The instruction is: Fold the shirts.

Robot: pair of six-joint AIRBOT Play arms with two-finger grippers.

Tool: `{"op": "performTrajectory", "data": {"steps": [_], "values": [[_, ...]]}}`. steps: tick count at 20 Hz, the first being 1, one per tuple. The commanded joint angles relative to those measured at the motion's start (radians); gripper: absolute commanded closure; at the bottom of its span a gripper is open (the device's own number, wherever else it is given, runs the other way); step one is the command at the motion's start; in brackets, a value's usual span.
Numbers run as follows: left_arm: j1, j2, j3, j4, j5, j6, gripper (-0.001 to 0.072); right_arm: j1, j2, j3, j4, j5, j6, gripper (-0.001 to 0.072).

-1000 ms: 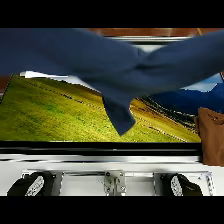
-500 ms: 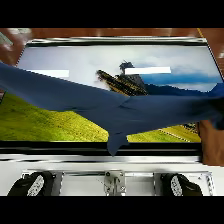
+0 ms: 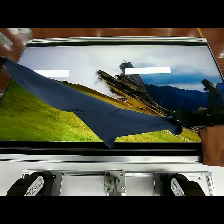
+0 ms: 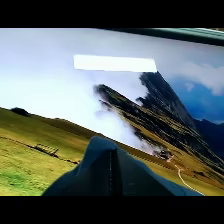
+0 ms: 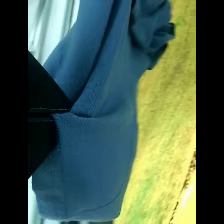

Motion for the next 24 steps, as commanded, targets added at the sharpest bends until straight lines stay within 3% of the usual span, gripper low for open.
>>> {"op": "performTrajectory", "data": {"steps": [1,5,8,10,11,13,14,16,17,19,21,24], "values": [[-0.098,-0.157,-0.078,-0.084,0.136,0.0,0.0674,0.026,-0.175,-0.056,0.108,-0.281,0.01,0.0651],[-0.286,-0.398,-0.078,-0.086,0.459,0.0,0.0674,0.026,-0.381,-0.056,0.196,-0.571,0.011,0.0651],[-0.375,-0.568,-0.076,-0.086,0.61,-0.003,0.0673,0.026,-0.473,-0.056,0.265,-0.663,0.01,0.0651],[-0.388,-0.658,-0.076,-0.087,0.56,-0.093,0.0674,0.026,-0.506,-0.056,0.27,-0.674,0.009,0.0651],[-0.383,-0.689,-0.075,-0.087,0.506,-0.159,0.064,0.026,-0.512,-0.056,0.271,-0.675,-0.002,0.0651],[-0.353,-0.703,-0.075,-0.086,0.39,-0.177,0.0284,0.026,-0.51,-0.056,0.271,-0.673,-0.024,0.0651],[-0.32,-0.691,-0.067,-0.086,0.31,-0.176,0.0224,0.026,-0.51,-0.055,0.271,-0.66,-0.036,0.0651],[-0.233,-0.662,-0.016,-0.038,0.058,-0.182,0.0244,0.026,-0.51,-0.053,0.267,-0.612,-0.039,0.0651],[-0.188,-0.645,0.011,0.04,-0.09,-0.219,0.0319,0.026,-0.51,-0.053,0.262,-0.595,-0.039,0.065],[-0.139,-0.591,0.006,0.216,-0.304,-0.24,0.0344,0.026,-0.51,-0.053,0.248,-0.575,-0.058,0.065],[-0.144,-0.518,-0.076,0.289,-0.351,-0.24,0.0337,0.026,-0.51,-0.053,0.223,-0.575,-0.059,0.0651],[-0.226,-0.437,-0.308,0.154,-0.205,-0.278,0.0115,0.026,-0.51,-0.053,0.189,-0.601,-0.059,0.065]]}}
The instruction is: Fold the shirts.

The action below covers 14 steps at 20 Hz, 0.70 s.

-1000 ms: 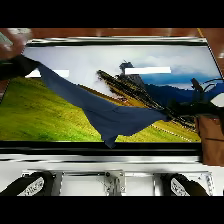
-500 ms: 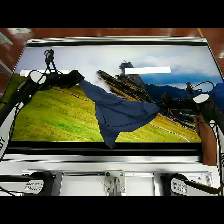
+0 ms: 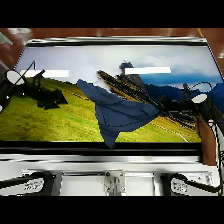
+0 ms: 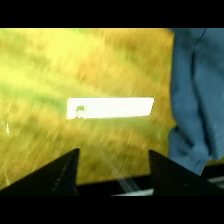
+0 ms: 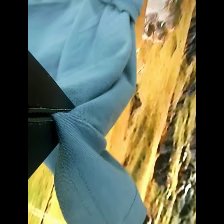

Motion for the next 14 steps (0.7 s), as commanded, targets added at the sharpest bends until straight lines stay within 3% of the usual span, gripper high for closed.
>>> {"op": "performTrajectory", "data": {"steps": [1,6,9,12,14], "values": [[-0.085,0.074,-0.23,-0.097,0.073,-0.039,0.0111,0.001,-0.001,0.001,-0.039,-0.026,-0.005,0.065],[-0.327,0.021,-0.398,-0.283,0.414,-0.039,0.0114,0.001,-0.001,0.001,-0.042,-0.064,-0.006,0.065],[-0.413,-0.058,-0.398,-0.392,0.492,-0.037,0.0118,0.001,-0.001,0.001,-0.043,-0.064,-0.009,0.065],[-0.466,-0.117,-0.394,-0.512,0.539,0.039,0.0132,0.001,-0.001,0.001,-0.043,-0.063,-0.008,0.065],[-0.486,-0.146,-0.393,-0.551,0.559,0.041,0.0135,0.001,-0.001,0.001,-0.043,-0.064,-0.008,0.065]]}}
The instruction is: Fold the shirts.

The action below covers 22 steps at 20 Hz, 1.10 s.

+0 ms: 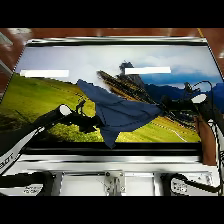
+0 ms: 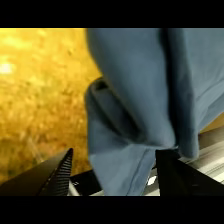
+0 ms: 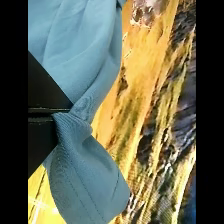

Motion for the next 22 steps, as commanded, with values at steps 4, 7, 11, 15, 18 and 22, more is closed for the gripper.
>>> {"op": "performTrajectory", "data": {"steps": [4,7,11,15,18,22], "values": [[-0.055,-0.08,0.002,-0.149,0.105,0.044,0.0576,0.0,-0.001,0.001,0.0,0.006,0.0,0.065],[-0.021,-0.032,0.041,-0.144,0.108,0.127,0.0675,0.0,0.0,0.004,0.001,0.051,-0.001,0.0651],[0.088,0.225,0.155,-0.011,0.082,0.121,0.0676,0.0,0.077,0.091,0.002,0.153,-0.137,0.0651],[0.27,0.562,0.407,0.05,0.031,0.116,0.0676,0.0,0.289,0.321,0.018,0.129,-0.162,0.0651],[0.38,0.736,0.663,0.182,0.055,0.145,0.0676,0.0,0.46,0.489,0.099,0.061,-0.132,0.0651],[0.404,0.816,0.896,0.216,0.054,0.163,0.0675,0.0,0.622,0.631,0.233,0.015,-0.117,0.0651]]}}
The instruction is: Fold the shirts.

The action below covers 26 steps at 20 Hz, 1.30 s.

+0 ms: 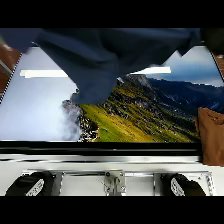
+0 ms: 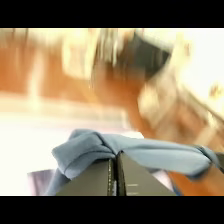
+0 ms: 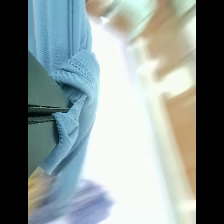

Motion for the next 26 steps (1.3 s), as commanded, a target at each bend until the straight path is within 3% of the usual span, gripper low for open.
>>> {"op": "performTrajectory", "data": {"steps": [1,5,8,11,16,18,20,22,26], "values": [[0.036,0.088,0.193,0.064,0.012,0.014,0.0675,0.0,0.143,0.136,0.074,-0.044,0.01,0.0651],[0.035,0.117,0.221,0.065,0.004,0.011,0.0675,0.0,0.241,0.173,0.022,-0.04,0.022,0.0651],[0.036,0.123,0.221,0.115,-0.074,0.01,0.0675,0.0,0.291,0.173,-0.089,0.036,0.072,0.0651],[0.036,0.119,0.22,0.232,-0.238,-0.023,0.0675,0.0,0.304,0.173,-0.257,0.259,0.268,0.0651],[0.036,0.113,0.087,0.514,-0.547,-0.122,0.0675,0.0,0.21,0.135,-0.416,0.725,0.296,0.0651],[0.036,0.097,-0.071,0.528,-0.549,-0.122,0.0675,0.0,0.145,0.032,-0.474,0.785,0.295,0.0652],[0.035,0.056,-0.235,0.523,-0.46,-0.125,0.0674,0.0,0.08,-0.111,-0.496,0.676,0.282,0.0651],[0.034,-0.019,-0.364,0.515,-0.314,-0.151,0.0675,0.0,-0.018,-0.229,-0.48,0.453,0.28,0.0652],[0.034,-0.262,-0.426,0.337,-0.041,-0.143,0.0674,0.0,-0.307,-0.257,-0.306,0.019,0.275,0.0651]]}}
